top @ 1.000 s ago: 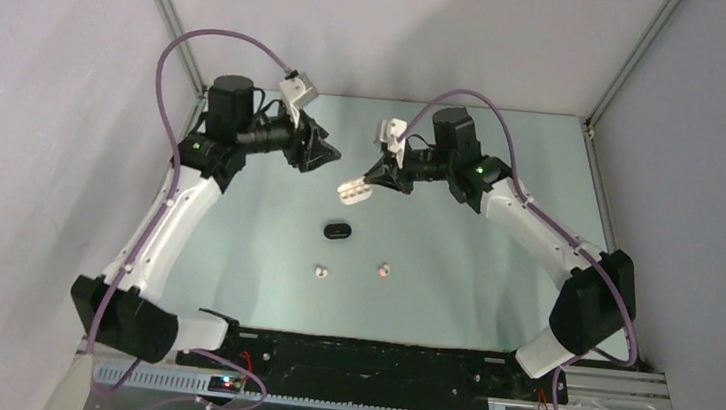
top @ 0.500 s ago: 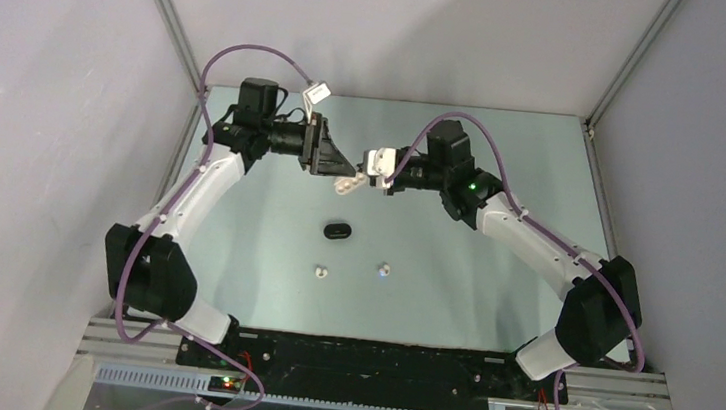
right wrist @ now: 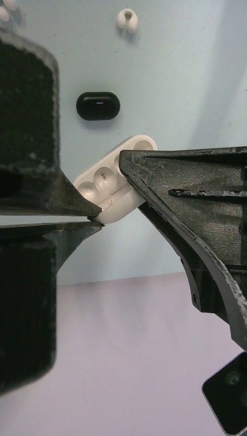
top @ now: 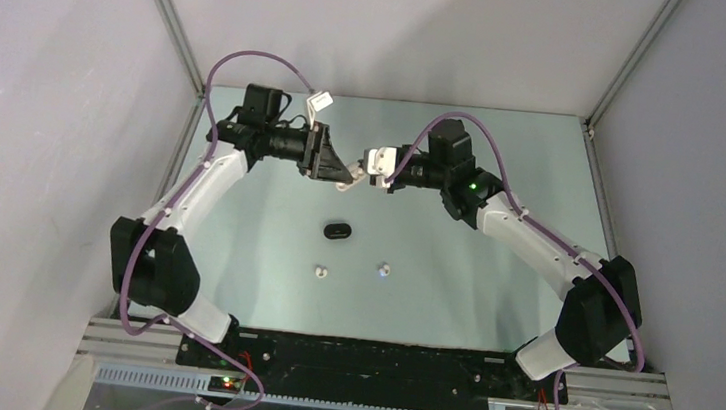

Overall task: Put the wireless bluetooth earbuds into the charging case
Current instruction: Pass from the right arm to the left

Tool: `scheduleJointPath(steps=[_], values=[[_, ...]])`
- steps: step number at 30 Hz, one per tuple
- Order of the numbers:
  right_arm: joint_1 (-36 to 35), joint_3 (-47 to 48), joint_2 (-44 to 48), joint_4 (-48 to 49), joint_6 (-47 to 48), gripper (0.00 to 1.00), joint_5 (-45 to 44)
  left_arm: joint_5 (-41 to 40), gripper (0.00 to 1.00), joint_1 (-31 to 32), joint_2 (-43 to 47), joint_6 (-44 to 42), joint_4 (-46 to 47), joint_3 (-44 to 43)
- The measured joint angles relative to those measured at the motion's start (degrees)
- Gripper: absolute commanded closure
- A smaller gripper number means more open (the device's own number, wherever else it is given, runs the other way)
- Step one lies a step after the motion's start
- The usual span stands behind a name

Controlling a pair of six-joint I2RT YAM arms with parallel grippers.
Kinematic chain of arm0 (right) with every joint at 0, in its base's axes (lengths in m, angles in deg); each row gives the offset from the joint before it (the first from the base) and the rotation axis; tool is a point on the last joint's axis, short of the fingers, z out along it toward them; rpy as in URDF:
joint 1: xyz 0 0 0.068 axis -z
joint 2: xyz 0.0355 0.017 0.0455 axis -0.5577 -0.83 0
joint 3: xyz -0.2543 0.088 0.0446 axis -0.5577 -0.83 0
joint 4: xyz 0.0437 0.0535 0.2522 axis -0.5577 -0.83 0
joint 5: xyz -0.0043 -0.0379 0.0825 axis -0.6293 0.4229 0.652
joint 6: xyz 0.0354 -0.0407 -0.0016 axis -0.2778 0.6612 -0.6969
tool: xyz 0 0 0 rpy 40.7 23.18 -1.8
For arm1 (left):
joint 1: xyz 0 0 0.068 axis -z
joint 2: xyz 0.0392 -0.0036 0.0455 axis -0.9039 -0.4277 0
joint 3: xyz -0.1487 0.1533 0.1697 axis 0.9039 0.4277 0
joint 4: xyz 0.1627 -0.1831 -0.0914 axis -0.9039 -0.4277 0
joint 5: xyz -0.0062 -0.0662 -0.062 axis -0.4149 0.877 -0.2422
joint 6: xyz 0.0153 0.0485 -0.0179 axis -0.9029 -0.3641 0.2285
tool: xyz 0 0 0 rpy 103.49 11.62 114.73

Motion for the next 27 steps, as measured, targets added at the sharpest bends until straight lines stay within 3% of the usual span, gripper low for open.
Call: scheduleJointPath(steps=[4,8,13,15,20,27], values=[[-0.13,0.0,0.0,-0.07,0.22,1.0,-0.28,-0.5,0.67,0.0,-0.31,-1.09,-1.29,-0.39],[-0.39,0.0,0.0,-0.17,0.5,1.0,-1.18,-0.59,0.89,0.0,-0.31,-2.01,-2.03,-0.87],[-0.81,0.0,0.0,-0.26,1.31,1.0,-2.03,-0.72,0.95,-0.04,-0.35,-2.25,-2.58,-0.98],[-1.03,0.0,0.0,-0.37,1.53,1.0,-2.49,-0.74,0.92,-0.04,-0.35,-2.25,-2.73,-0.98],[-1.22,0.0,0.0,-0.74,1.95,1.0,-2.93,-0.85,0.6,-0.15,-0.46,-2.16,-3.15,-1.11],[-1.66,0.0,-0.02,-0.79,2.1,1.0,-2.86,-0.55,0.52,-1.03,-1.09,-1.31,-3.48,-2.71]])
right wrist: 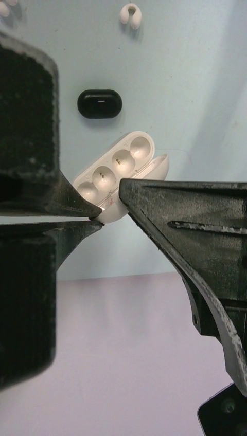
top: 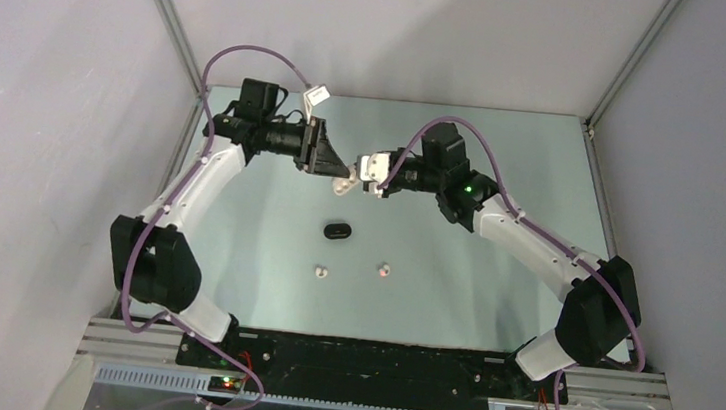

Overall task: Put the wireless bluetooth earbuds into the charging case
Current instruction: Pass from the right arm to the left

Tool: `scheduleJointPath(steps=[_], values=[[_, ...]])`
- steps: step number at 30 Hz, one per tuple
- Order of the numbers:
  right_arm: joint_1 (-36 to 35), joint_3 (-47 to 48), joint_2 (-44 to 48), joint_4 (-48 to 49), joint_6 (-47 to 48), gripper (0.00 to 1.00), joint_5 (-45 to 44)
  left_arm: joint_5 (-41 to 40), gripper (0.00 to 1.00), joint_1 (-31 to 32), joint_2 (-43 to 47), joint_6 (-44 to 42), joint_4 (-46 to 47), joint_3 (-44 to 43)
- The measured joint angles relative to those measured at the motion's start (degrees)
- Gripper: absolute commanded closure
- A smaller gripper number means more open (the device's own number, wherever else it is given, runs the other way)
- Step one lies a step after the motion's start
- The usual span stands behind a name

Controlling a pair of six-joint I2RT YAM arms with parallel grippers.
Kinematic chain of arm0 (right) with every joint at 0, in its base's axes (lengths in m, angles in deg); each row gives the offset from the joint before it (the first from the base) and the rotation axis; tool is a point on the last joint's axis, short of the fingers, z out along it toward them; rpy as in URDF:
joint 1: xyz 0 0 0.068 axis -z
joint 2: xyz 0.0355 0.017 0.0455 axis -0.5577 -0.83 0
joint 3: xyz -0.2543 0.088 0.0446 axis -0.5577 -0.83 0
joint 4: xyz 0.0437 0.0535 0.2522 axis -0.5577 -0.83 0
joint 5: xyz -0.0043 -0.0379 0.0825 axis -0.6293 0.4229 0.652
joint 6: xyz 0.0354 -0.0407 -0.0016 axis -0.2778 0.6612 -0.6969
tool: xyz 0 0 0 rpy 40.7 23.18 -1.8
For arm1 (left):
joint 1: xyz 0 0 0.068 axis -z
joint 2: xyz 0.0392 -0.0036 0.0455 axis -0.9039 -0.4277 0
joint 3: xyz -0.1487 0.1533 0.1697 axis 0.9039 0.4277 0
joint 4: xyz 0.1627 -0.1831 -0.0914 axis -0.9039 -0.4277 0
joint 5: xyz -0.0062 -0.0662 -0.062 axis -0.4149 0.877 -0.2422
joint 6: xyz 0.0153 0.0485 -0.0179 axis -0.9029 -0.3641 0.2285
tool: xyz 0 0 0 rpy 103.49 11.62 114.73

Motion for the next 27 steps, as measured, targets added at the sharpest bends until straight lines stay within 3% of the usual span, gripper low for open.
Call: scheduleJointPath(steps=[15,21,27], values=[[-0.09,0.0,-0.2,1.07,0.09,1.0,-0.02,2.54,0.49,-1.03,-1.68,1.46,0.04,-0.66],[-0.11,0.0,-0.35,1.86,0.09,1.0,-0.24,3.02,0.63,-1.03,-1.73,1.86,0.04,-0.66],[-0.31,-0.02,-0.37,1.86,0.11,1.0,-1.18,3.89,0.92,-1.03,-1.9,2.36,0.13,-0.66]])
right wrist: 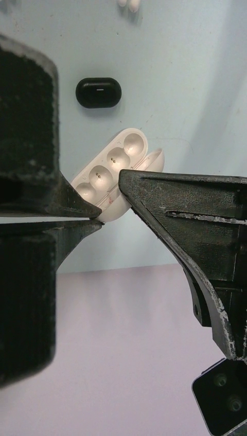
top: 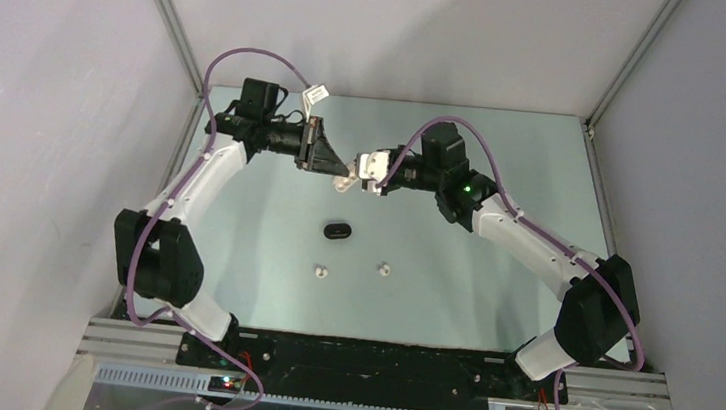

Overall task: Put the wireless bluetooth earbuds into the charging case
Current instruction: Pass from the right arm to the left

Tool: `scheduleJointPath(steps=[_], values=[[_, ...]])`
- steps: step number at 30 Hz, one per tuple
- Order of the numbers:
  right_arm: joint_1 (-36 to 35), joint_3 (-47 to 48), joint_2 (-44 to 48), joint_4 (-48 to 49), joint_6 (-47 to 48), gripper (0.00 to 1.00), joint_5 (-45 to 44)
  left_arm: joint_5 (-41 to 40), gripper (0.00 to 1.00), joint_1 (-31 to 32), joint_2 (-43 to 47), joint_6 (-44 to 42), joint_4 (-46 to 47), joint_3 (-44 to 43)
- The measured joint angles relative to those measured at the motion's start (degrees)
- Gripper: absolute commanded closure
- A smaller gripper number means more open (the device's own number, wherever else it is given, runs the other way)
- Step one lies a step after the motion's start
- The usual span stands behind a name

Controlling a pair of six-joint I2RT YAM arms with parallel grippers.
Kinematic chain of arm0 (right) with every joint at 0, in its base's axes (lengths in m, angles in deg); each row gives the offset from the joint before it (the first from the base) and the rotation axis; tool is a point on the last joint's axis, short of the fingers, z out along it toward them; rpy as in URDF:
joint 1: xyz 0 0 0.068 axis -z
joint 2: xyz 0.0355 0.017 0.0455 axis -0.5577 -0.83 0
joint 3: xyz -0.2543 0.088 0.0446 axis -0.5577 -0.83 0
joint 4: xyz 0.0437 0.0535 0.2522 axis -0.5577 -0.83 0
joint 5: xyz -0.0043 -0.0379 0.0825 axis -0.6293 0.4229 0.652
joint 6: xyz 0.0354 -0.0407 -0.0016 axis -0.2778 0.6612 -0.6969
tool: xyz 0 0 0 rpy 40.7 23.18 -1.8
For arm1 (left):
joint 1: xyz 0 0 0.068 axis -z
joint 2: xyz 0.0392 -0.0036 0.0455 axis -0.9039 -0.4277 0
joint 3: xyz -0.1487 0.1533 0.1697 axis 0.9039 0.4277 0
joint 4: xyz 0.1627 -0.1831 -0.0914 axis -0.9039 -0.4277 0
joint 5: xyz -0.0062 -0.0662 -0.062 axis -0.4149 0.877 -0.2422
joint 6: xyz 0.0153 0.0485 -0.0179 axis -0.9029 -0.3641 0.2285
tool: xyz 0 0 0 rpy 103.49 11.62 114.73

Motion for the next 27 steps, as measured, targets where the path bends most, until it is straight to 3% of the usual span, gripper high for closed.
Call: scheduleJointPath(steps=[2,8,14,16,23,27], values=[[-0.07,0.0,0.0,-0.04,0.02,1.0,-0.31,0.13,0.98,0.0,-0.09,0.13,0.0,0.0],[-0.26,0.0,0.0,-0.11,-0.02,0.98,-0.9,0.37,1.0,0.0,-0.17,0.35,0.04,0.0],[-0.59,0.0,0.0,0.07,-1.46,0.61,-1.84,-0.48,1.0,0.0,-0.17,0.28,0.02,0.0],[-0.52,0.0,0.02,0.2,-2.47,0.54,-1.97,-1.09,1.0,0.0,-0.17,-0.07,-0.13,0.0],[2.27,-0.02,3.08,-5.2,-4.85,0.49,0.24,-5.03,1.0,0.0,-0.09,-3.65,-2.27,0.02],[4.85,-0.02,7.15,-8.92,-8.68,0.53,1.92,-8.07,1.0,0.0,0.02,-7.04,-4.72,0.07]])
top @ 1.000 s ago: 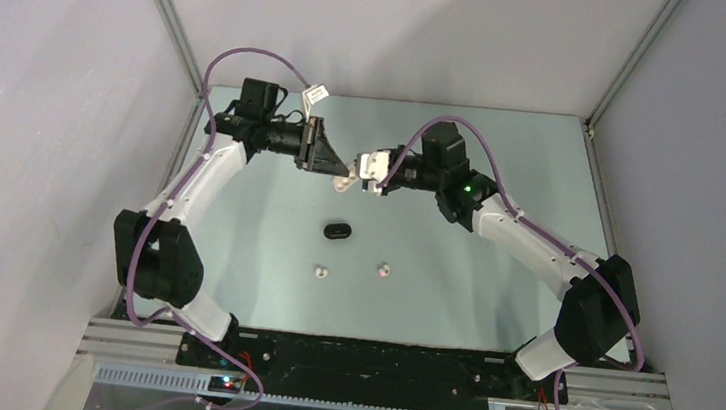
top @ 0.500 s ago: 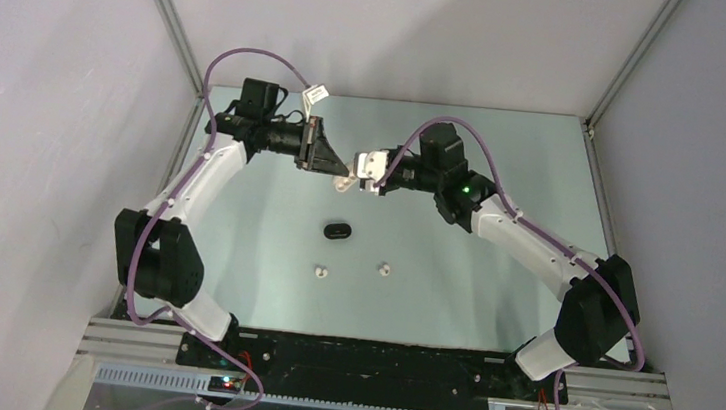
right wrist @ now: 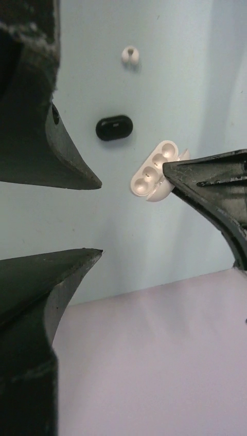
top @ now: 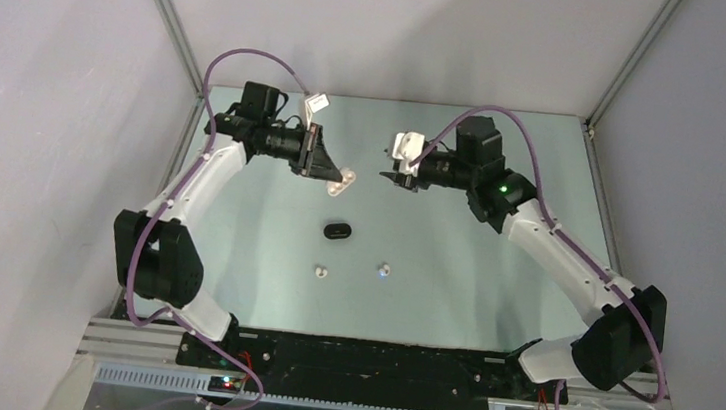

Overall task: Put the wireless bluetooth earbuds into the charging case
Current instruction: Pass from the right arm to the left, then pick up the right earbud from the center of the board.

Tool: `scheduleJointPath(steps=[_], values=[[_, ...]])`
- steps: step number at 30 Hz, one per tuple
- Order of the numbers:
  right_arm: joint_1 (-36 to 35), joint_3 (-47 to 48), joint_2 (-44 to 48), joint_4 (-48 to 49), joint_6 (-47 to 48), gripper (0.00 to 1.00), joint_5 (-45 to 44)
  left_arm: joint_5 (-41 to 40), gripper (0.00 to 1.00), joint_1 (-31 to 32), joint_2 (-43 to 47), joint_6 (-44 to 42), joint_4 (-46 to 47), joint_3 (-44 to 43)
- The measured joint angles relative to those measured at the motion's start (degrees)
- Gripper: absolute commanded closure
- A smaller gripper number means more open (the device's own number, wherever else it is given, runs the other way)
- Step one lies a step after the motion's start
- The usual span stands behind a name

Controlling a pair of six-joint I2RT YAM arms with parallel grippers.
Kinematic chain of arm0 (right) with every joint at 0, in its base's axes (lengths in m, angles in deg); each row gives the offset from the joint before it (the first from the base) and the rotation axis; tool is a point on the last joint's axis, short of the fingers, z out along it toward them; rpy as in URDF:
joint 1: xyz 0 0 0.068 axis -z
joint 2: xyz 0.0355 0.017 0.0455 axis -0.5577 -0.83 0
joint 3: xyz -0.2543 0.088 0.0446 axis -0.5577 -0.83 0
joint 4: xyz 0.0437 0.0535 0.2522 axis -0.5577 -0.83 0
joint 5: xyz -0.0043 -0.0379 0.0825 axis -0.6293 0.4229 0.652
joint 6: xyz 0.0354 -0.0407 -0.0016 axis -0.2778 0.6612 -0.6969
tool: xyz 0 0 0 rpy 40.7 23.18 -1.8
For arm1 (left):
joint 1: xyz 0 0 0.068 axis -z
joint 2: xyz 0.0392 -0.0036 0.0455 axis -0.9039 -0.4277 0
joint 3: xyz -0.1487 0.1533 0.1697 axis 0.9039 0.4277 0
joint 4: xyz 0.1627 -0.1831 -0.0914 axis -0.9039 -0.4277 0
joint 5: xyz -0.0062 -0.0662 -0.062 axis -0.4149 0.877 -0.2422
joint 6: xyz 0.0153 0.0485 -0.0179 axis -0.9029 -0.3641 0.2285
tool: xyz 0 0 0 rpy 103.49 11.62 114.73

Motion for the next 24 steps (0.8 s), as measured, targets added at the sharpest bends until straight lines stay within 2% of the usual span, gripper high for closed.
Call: scheduleJointPath(steps=[5,8,12,17,24], values=[[2.67,0.04,0.35,-6.38,-6.56,0.63,3.17,-1.73,1.0,-0.26,1.11,-2.19,-1.99,1.33],[3.58,0.04,-2.12,-12.11,-7.34,0.75,5.55,-2.38,1.0,-0.63,2.84,-2.86,-2.75,3.3],[3.21,-1.33,-6.01,-18.21,-6.58,0.82,7.04,-3.19,1.0,-1.4,5.09,-3.45,-3.61,5.68],[-0.33,-4.07,-7.98,-21.0,-4.85,0.83,7.08,-4.81,1.0,-2.99,7.43,-3.69,-4.11,8.07],[-6.38,-4.09,-12.57,-16.35,-3.8,0.81,6.08,-6.95,1.0,-9.31,8.04,-4.63,-4.48,9.33]])
